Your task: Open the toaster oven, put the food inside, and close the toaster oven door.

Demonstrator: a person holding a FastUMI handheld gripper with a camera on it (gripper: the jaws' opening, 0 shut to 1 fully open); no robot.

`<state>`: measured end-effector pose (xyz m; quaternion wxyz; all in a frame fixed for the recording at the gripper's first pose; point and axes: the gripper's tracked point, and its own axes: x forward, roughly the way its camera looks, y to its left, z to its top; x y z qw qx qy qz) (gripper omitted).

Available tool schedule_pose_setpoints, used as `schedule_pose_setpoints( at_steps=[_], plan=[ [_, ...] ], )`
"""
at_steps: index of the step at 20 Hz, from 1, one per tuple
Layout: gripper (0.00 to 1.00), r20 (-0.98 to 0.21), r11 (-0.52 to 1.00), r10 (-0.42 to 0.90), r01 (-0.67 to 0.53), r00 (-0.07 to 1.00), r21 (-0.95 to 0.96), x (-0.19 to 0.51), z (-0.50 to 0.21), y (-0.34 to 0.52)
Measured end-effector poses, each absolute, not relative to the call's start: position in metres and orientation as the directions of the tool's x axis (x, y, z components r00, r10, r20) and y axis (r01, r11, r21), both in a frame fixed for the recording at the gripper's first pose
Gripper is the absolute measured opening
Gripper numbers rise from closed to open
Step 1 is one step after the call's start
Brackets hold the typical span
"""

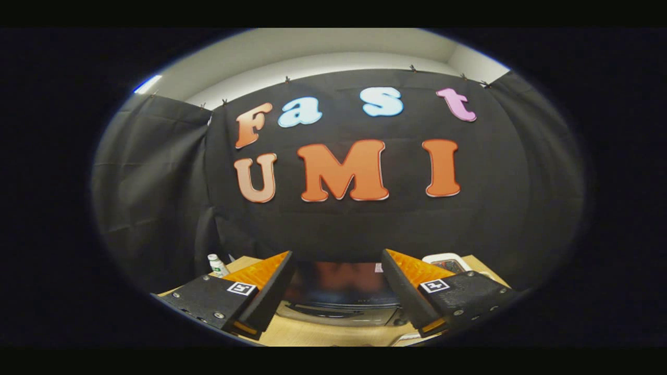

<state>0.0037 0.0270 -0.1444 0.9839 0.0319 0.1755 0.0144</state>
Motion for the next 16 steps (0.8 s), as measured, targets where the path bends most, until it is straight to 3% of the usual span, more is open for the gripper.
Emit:
schedule_pose_setpoints(
  at_steps=[3,7,16],
  plan=[
    [0.99,-0.450,0.992,0.089,-0.037,0.888,0.123,-0.006,-0.193,0.047],
    [0.99,-0.523,0.996,0.062,-0.021,0.850,0.084,-0.006,-0.235,0.048],
    [0.99,-0.565,0.997,-0.035,0.066,0.824,0.035,-0.003,-0.285,0.045]
  ],
)
